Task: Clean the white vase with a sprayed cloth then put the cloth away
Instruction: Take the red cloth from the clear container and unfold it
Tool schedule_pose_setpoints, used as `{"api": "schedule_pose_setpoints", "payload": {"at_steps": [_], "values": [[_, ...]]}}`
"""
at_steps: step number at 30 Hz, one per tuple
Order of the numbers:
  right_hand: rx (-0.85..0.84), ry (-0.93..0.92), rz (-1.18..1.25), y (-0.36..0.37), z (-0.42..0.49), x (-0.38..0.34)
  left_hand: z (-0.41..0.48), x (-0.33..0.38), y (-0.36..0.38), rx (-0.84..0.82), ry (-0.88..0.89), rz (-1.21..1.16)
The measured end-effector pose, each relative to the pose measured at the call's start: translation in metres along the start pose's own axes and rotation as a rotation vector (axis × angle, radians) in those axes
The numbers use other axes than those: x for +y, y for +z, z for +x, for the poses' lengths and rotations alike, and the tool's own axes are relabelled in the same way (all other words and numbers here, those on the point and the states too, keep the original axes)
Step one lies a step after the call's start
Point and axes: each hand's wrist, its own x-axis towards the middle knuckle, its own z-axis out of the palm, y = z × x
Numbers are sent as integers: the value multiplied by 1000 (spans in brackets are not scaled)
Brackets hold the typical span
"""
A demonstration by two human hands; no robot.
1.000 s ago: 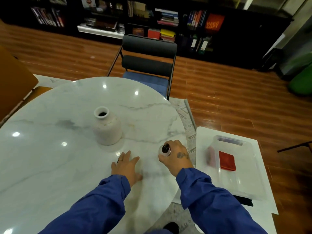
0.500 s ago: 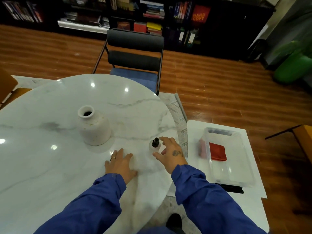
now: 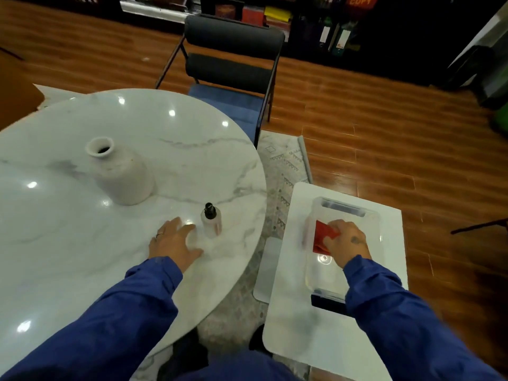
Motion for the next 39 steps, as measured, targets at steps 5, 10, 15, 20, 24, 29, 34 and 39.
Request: {"api": "schedule_pose_setpoints", "payload": {"at_steps": [5,10,15,20,24,29,34,39], "values": [[-152,-51,-239,24,21,30,-11,6,10,22,-51,-52],[-206,-93,-434,38,27,46,-24,12,16,27,-122,-112],[-158,-114,-520,51,34,47,-36,7,23,41,-88,-116],[-64,-200,-578,53,41,49,-47,1,28,7,-84,-115],[-66,-234,-618,50,47,48,-51,0,27,-20,-78,-102],[26,-163,-352,32,42,44,-54,-4,29,-28,-62,-100],[163,-112,-53,-19,10,26,-56,-8,27,-58,-52,-107],[127,-137,282,-74,-28,-15,-66,-15,22,-78,-27,-124]]}}
